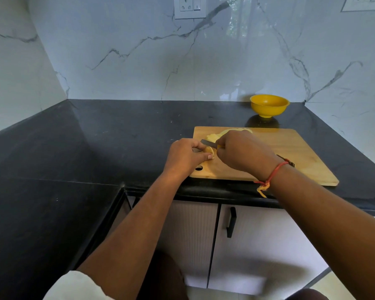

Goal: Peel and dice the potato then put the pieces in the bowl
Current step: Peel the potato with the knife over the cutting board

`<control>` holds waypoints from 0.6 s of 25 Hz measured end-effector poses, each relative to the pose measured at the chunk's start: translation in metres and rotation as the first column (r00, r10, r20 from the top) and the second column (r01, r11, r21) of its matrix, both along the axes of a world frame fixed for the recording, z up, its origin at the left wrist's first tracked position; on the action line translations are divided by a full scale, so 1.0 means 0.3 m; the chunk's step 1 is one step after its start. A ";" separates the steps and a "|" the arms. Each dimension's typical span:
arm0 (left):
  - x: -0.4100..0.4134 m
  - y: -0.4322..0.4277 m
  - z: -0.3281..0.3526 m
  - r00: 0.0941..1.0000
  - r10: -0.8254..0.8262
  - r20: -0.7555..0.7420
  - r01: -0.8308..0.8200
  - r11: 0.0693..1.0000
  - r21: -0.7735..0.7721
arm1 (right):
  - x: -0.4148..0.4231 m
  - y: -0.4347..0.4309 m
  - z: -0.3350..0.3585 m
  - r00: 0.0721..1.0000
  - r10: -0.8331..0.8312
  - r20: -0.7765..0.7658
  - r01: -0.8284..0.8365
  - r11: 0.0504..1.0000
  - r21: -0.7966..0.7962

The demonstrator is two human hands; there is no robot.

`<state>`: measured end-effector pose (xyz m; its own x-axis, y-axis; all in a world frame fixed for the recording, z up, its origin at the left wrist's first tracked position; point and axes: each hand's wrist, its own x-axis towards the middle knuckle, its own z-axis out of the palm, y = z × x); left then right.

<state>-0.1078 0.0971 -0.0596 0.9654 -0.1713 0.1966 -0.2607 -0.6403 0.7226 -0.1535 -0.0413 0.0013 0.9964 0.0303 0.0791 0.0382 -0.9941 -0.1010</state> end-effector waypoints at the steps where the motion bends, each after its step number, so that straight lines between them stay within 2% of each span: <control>1: -0.001 0.000 0.000 1.000 0.000 0.001 0.000 1.000 -0.004 | 0.006 -0.001 0.002 1.000 0.001 -0.006 -0.001 1.000 0.004; 7: 0.003 0.001 -0.007 0.999 -0.006 0.034 0.006 1.000 0.000 | 0.029 0.013 0.004 0.998 -0.018 -0.054 0.018 1.000 -0.010; 15: 0.006 -0.001 -0.016 0.996 -0.013 0.089 0.014 1.000 -0.017 | 0.010 0.033 -0.049 1.000 0.010 -0.029 -0.012 0.996 -0.088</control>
<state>-0.1058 0.0968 -0.0645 0.9416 -0.1802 0.2845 -0.3330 -0.6239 0.7070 -0.1506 -0.0313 -0.0134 0.9978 0.0470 0.0475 0.0478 -0.9988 -0.0145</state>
